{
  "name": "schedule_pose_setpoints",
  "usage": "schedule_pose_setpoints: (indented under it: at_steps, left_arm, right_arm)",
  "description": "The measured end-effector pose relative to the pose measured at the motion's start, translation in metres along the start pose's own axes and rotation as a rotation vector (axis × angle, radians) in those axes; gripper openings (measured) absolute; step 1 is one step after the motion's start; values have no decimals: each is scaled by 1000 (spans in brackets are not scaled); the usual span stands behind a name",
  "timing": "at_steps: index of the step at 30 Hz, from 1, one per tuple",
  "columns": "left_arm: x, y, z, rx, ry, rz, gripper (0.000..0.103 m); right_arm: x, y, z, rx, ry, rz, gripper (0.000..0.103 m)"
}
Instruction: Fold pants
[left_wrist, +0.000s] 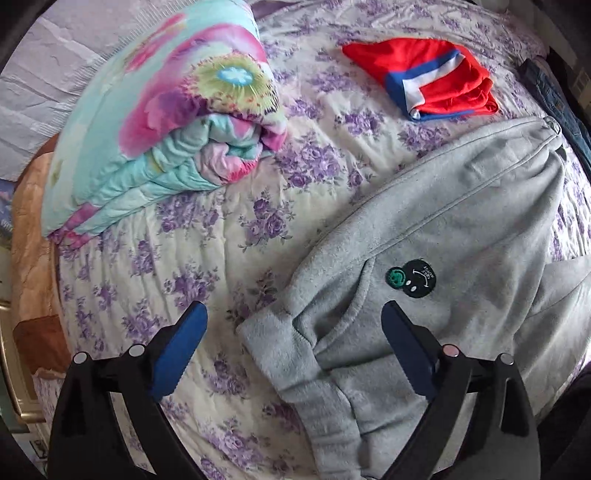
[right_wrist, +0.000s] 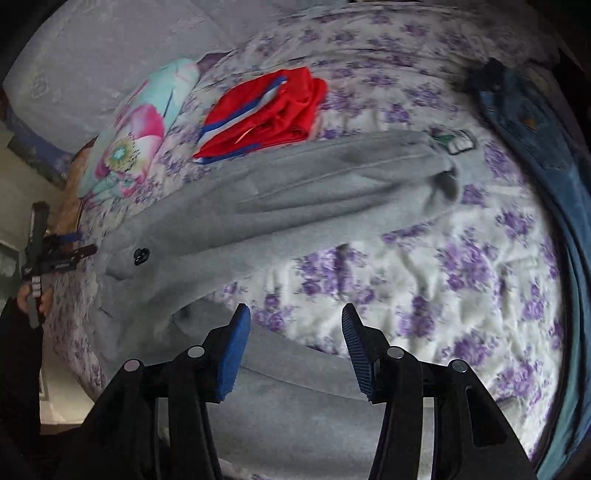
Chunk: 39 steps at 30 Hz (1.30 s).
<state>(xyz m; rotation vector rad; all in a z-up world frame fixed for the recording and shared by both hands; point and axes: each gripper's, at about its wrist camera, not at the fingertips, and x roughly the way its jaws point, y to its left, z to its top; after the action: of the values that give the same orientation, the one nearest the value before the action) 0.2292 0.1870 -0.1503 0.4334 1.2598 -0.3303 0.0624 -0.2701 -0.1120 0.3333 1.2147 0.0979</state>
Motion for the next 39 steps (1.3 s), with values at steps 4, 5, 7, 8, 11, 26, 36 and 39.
schedule_pose_setpoints:
  at_steps: [4, 5, 7, 8, 11, 26, 36, 39]
  left_arm:
    - [27, 3, 15, 48, 37, -82, 92]
    - [31, 4, 17, 58, 50, -99, 90]
    - [45, 2, 18, 72, 99, -166, 53]
    - [51, 1, 17, 76, 121, -190, 36]
    - [58, 8, 13, 56, 123, -221, 10]
    - [37, 29, 1, -12, 37, -266, 10]
    - [45, 31, 16, -24, 30, -218, 10]
    - [49, 41, 22, -66, 26, -204, 10]
  right_arm:
    - [21, 28, 15, -114, 52, 15, 52]
    - [27, 36, 22, -146, 64, 18, 52]
    - [43, 52, 38, -214, 86, 32, 52]
    - [50, 63, 48, -257, 90, 52, 52]
    - [71, 100, 85, -407, 73, 148, 52]
    - [213, 242, 167, -942, 308, 207, 45]
    - [204, 250, 182, -969, 227, 176, 6]
    - [204, 252, 191, -931, 189, 172, 6]
